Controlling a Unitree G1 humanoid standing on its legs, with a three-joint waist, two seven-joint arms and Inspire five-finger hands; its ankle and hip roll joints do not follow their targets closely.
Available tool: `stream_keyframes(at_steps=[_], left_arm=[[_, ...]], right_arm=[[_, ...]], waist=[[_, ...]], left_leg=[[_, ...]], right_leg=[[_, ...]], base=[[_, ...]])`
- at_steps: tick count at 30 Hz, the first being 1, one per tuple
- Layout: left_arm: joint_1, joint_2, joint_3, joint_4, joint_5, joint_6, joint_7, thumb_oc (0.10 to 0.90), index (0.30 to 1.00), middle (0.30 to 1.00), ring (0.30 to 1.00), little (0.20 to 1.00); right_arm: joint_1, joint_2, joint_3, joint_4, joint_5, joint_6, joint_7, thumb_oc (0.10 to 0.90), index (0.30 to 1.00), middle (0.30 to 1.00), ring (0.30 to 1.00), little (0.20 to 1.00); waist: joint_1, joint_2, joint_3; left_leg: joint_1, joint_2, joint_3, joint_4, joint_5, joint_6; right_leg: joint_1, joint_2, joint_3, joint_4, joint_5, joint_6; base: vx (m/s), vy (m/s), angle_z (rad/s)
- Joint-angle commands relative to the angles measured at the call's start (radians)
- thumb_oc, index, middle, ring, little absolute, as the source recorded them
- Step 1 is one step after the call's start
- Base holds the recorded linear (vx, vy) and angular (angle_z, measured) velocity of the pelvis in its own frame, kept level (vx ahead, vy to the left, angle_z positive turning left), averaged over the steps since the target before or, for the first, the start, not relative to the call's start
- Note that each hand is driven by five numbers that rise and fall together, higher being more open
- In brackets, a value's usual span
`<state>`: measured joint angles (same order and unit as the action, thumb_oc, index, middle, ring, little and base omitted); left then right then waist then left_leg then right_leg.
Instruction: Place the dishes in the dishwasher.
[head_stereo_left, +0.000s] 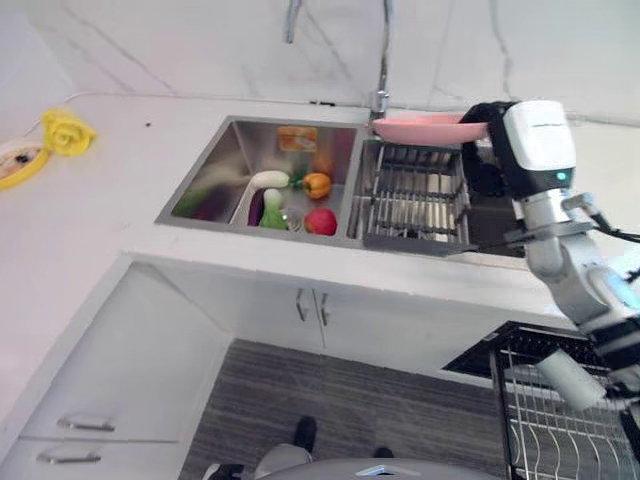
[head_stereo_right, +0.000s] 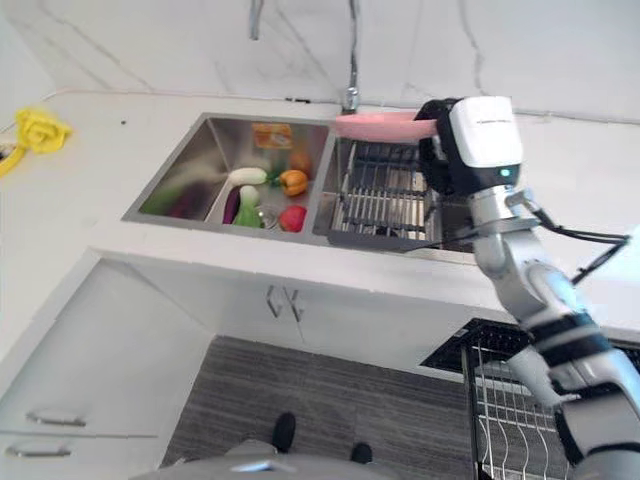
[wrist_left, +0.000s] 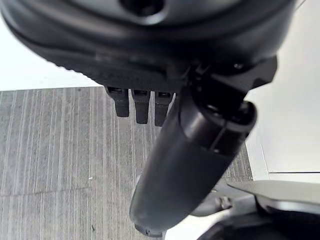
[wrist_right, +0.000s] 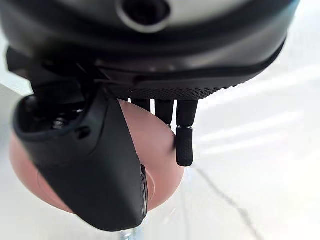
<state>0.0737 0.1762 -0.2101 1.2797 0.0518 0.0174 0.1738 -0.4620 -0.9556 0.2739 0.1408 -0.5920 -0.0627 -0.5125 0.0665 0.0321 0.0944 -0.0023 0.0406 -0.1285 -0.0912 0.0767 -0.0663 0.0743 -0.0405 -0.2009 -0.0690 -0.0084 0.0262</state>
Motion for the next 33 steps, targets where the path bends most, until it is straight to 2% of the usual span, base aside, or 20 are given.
stream_keyframes(at_steps=[1, 3, 4, 5, 6, 7, 8, 9, 10, 11, 12, 15, 17, 18, 21, 22, 23, 25, 28, 33], left_arm=[[-0.035, 0.005, -0.013, 0.062, 0.015, -0.007, -0.011, 0.8, 0.9, 0.9, 0.9, 0.9], [-0.041, 0.002, -0.014, 0.05, 0.011, -0.012, -0.023, 0.8, 0.9, 0.9, 0.9, 0.9], [-0.041, 0.003, -0.014, 0.05, 0.011, -0.012, -0.023, 0.8, 0.9, 0.9, 0.9, 0.9], [-0.042, 0.009, -0.005, 0.044, 0.009, -0.018, -0.036, 0.8, 0.9, 0.9, 0.9, 0.9], [-0.044, 0.012, 0.0, 0.04, 0.01, -0.021, -0.039, 0.8, 0.9, 0.9, 0.9, 0.9], [-0.045, 0.014, -0.002, 0.04, 0.01, -0.021, -0.039, 0.8, 0.9, 0.9, 0.9, 0.9], [-0.048, 0.019, 0.015, 0.032, 0.013, -0.025, -0.039, 0.8, 0.9, 0.9, 0.9, 0.9], [-0.049, 0.021, 0.014, 0.032, 0.013, -0.025, -0.039, 0.8, 0.9, 0.9, 0.9, 0.9], [-0.05, 0.025, 0.024, 0.022, 0.014, -0.027, -0.037, 0.8, 0.9, 0.9, 0.9, 0.9], [-0.049, 0.037, 0.032, -0.013, 0.023, -0.033, -0.043, 0.8, 0.9, 0.9, 0.9, 0.9], [-0.045, 0.043, 0.028, -0.029, 0.028, -0.035, -0.047, 0.8, 0.9, 0.9, 0.9, 0.9], [-0.041, 0.055, 0.024, -0.057, 0.031, -0.037, -0.056, 0.8, 0.9, 0.9, 0.9, 0.9], [-0.047, 0.06, 0.036, -0.054, 0.027, -0.031, -0.054, 0.8, 0.9, 0.9, 0.9, 0.9], [-0.048, 0.06, 0.034, -0.054, 0.027, -0.032, -0.054, 0.8, 0.9, 0.9, 0.9, 0.9], [-0.053, 0.058, 0.049, -0.042, 0.047, -0.025, -0.05, 0.8, 0.9, 0.9, 0.9, 0.9], [-0.051, 0.054, 0.049, -0.036, 0.056, -0.026, -0.052, 0.8, 0.9, 0.9, 0.9, 0.9], [-0.042, 0.041, 0.062, -0.029, 0.057, -0.025, -0.049, 0.8, 0.9, 0.9, 0.9, 0.9], [-0.032, 0.034, 0.073, -0.019, 0.057, -0.023, -0.045, 0.8, 0.9, 0.9, 0.9, 0.9], [-0.026, 0.024, 0.082, -0.006, 0.059, -0.023, -0.043, 0.8, 0.9, 0.9, 0.9, 0.9], [-0.022, -0.002, 0.068, 0.009, 0.078, -0.021, -0.042, 0.8, 0.9, 0.9, 0.9, 0.9]], right_arm=[[-0.069, -0.132, -0.106, -0.097, -0.121, -0.004, -0.09, 0.4, 0.3, 0.3, 0.3, 0.3], [-0.021, -0.156, -0.131, -0.149, -0.136, -0.014, -0.084, 0.4, 0.3, 0.3, 0.3, 0.3], [-0.016, -0.156, -0.135, -0.152, -0.136, -0.014, -0.083, 0.4, 0.3, 0.3, 0.3, 0.3], [0.033, -0.167, -0.164, -0.193, -0.147, -0.018, -0.084, 0.4, 0.3, 0.3, 0.3, 0.3], [0.057, -0.17, -0.178, -0.21, -0.156, -0.016, -0.088, 0.4, 0.3, 0.3, 0.3, 0.3], [0.068, -0.17, -0.188, -0.215, -0.157, -0.016, -0.086, 0.4, 0.3, 0.3, 0.3, 0.3], [0.123, -0.167, -0.222, -0.255, -0.18, -0.013, -0.096, 0.4, 0.3, 0.3, 0.3, 0.3], [0.128, -0.166, -0.228, -0.258, -0.18, -0.013, -0.095, 0.4, 0.3, 0.3, 0.3, 0.3], [0.145, -0.169, -0.241, -0.272, -0.188, -0.01, -0.098, 0.4, 0.3, 0.3, 0.3, 0.3], [0.198, -0.175, -0.28, -0.288, -0.205, 0.002, -0.105, 0.4, 0.3, 0.3, 0.3, 0.3], [0.223, -0.173, -0.302, -0.287, -0.214, 0.011, -0.108, 0.4, 0.3, 0.3, 0.3, 0.3], [0.29, -0.171, -0.355, -0.289, -0.23, 0.024, -0.122, 0.4, 0.3, 0.3, 0.3, 0.3], [0.355, -0.15, -0.4, -0.281, -0.239, 0.039, -0.13, 0.4, 0.3, 0.3, 0.3, 0.3], [0.36, -0.149, -0.404, -0.282, -0.239, 0.039, -0.13, 0.4, 0.3, 0.3, 0.3, 0.3], [0.425, -0.11, -0.434, -0.279, -0.246, 0.043, -0.12, 0.4, 0.3, 0.3, 0.3, 0.3], [0.471, -0.09, -0.463, -0.291, -0.255, 0.048, -0.113, 0.4, 0.3, 0.3, 0.3, 0.3], [0.504, -0.069, -0.494, -0.299, -0.269, 0.073, -0.127, 0.4, 0.3, 0.3, 0.3, 0.3], [0.491, -0.03, -0.489, -0.292, -0.261, 0.085, -0.136, 0.4, 0.3, 0.3, 0.3, 0.3], [0.517, -0.011, -0.505, -0.3, -0.261, 0.091, -0.14, 0.4, 0.3, 0.3, 0.3, 0.3], [0.554, 0.007, -0.486, -0.303, -0.263, 0.081, -0.13, 0.4, 0.3, 0.3, 0.3, 0.3]], waist=[[0.002, -0.057, -0.047], [-0.017, -0.058, -0.033], [-0.012, -0.058, -0.033], [-0.031, -0.06, -0.021], [-0.046, -0.061, -0.011], [-0.038, -0.063, -0.011], [-0.06, -0.063, 0.017], [-0.057, -0.068, 0.017], [-0.062, -0.064, 0.025], [-0.071, -0.061, 0.04], [-0.073, -0.06, 0.044], [-0.075, -0.063, 0.053], [-0.072, -0.06, 0.057], [-0.07, -0.06, 0.057], [-0.051, -0.07, 0.032], [-0.04, -0.08, 0.014], [-0.049, -0.08, -0.001], [-0.044, -0.082, -0.017], [-0.046, -0.083, -0.033], [-0.066, -0.068, -0.041]], left_leg=[[0.116, -0.022, 0.07, 0.067, -0.235, 0.057], [0.112, -0.029, 0.111, 0.075, -0.241, 0.07], [0.112, -0.03, 0.115, 0.075, -0.242, 0.071], [0.114, -0.039, 0.153, 0.077, -0.247, 0.084], [0.114, -0.044, 0.168, 0.081, -0.249, 0.089], [0.114, -0.045, 0.173, 0.082, -0.25, 0.09], [0.119, -0.046, 0.224, 0.094, -0.26, 0.097], [0.115, -0.049, 0.227, 0.094, -0.254, 0.097], [0.117, -0.044, 0.252, 0.097, -0.261, 0.098], [0.114, -0.03, 0.301, 0.098, -0.257, 0.094], [0.112, -0.026, 0.316, 0.096, -0.252, 0.094], [0.101, -0.024, 0.339, 0.095, -0.236, 0.1], [0.081, -0.013, 0.366, 0.097, -0.227, 0.107], [0.081, -0.013, 0.366, 0.097, -0.228, 0.106], [0.034, -0.012, 0.396, 0.118, -0.218, 0.111], [0.022, -0.019, 0.401, 0.126, -0.221, 0.111], [0.033, -0.018, 0.413, 0.114, -0.221, 0.11], [0.027, -0.013, 0.439, 0.122, -0.225, 0.106], [0.041, -0.015, 0.449, 0.103, -0.225, 0.104], [0.097, -0.012, 0.441, 0.058, -0.216, 0.098]], right_leg=[[-0.094, -0.07, 0.094, 0.02, 0.042, 0.142], [-0.13, -0.077, 0.124, 0.032, 0.067, 0.16], [-0.132, -0.077, 0.128, 0.033, 0.068, 0.161], [-0.16, -0.084, 0.153, 0.04, 0.092, 0.179], [-0.176, -0.088, 0.16, 0.044, 0.104, 0.187], [-0.178, -0.088, 0.165, 0.046, 0.105, 0.188], [-0.211, -0.094, 0.163, 0.056, 0.139, 0.213], [-0.216, -0.097, 0.167, 0.055, 0.144, 0.212], [-0.225, -0.102, 0.15, 0.051, 0.153, 0.223], [-0.241, -0.122, 0.096, 0.037, 0.173, 0.233], [-0.249, -0.129, 0.079, 0.038, 0.178, 0.233], [-0.255, -0.149, 0.045, 0.057, 0.165, 0.227], [-0.221, -0.172, 0.002, 0.125, 0.111, 0.204], [-0.222, -0.172, 0.003, 0.127, 0.109, 0.204], [-0.135, -0.201, -0.019, 0.165, 0.05, 0.191], [-0.104, -0.207, -0.01, 0.153, 0.046, 0.194], [-0.127, -0.203, 0.026, 0.153, 0.07, 0.202], [-0.124, -0.203, 0.015, 0.098, 0.094, 0.213], [-0.11, -0.197, 0.015, 0.058, 0.096, 0.216], [-0.092, -0.172, 0.031, 0.038, 0.076, 0.21]], base=[[-0.12, 0.161, -0.36], [-0.13, 0.143, -0.74], [-0.14, 0.167, -0.83], [-0.14, 0.163, -0.54], [-0.14, 0.163, -0.7], [-0.17, 0.152, -0.79], [-0.14, 0.094, -0.87], [-0.18, 0.123, -0.74], [-0.18, 0.052, -1.18], [-0.21, 0.07, -1.45], [-0.2, 0.059, -1.5], [-0.13, 0.024, -0.86], [-0.2, 0.006, -0.5], [-0.15, -0.018, -0.24], [-0.14, -0.042, -0.23], [0.0, -0.095, -0.25], [0.04, -0.11, -0.19], [0.05, -0.101, -0.2], [0.09, -0.05, -0.51], [0.07, -0.062, -0.25]])
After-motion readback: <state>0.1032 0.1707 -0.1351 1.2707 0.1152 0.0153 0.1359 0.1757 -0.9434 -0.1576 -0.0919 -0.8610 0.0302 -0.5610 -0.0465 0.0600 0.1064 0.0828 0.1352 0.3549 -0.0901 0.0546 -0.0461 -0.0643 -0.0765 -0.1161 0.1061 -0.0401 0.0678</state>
